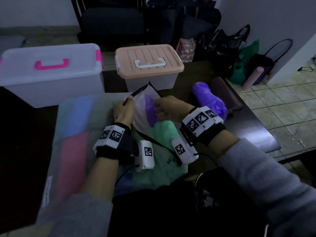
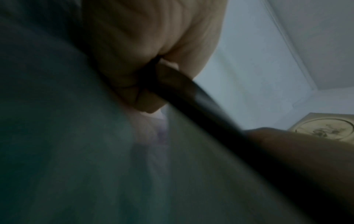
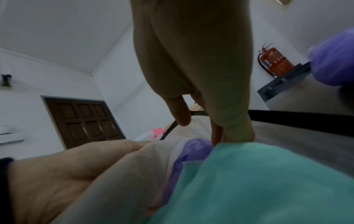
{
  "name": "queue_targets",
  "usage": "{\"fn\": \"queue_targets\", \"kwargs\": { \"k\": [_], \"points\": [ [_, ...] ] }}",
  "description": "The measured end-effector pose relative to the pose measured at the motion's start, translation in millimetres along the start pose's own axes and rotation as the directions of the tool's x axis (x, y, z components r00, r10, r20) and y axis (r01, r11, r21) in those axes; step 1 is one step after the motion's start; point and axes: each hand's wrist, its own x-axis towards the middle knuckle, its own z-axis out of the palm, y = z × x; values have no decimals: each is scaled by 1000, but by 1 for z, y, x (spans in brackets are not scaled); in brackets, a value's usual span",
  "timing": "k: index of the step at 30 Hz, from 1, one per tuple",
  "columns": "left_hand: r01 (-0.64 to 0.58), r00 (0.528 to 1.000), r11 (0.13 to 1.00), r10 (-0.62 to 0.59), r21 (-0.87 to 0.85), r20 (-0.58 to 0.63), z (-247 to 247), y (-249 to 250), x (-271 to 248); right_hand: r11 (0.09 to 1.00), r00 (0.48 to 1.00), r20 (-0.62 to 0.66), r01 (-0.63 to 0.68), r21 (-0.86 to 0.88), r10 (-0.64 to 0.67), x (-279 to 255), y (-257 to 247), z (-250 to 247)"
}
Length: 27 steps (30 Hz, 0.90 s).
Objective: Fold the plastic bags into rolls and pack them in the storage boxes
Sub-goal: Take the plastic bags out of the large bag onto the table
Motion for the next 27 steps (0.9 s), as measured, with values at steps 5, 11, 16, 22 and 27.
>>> {"fn": "queue_targets", "kwargs": {
  "k": [5,11,16,22,27],
  "points": [
    [26,1000,999,-26,-32,-4,1,-2,-2,994,994,13,-107,-4,107,3,-2,4],
    [88,996,996,-89,-9,-29,2,-3,3,985,984,38,-171,-25,172,10,-5,5],
    [108,993,994,-107,19,-50,4,-2,4,994,992,92,-91,56,85,19,-4,3],
    [119,992,992,-120,-30,-46,5,-5,5,991,955,284,-109,78,82,14,-10,12],
    [125,991,991,-127,-48,-39,5,-6,6,969,935,340,-172,176,105,6,-13,7]
  ]
}}
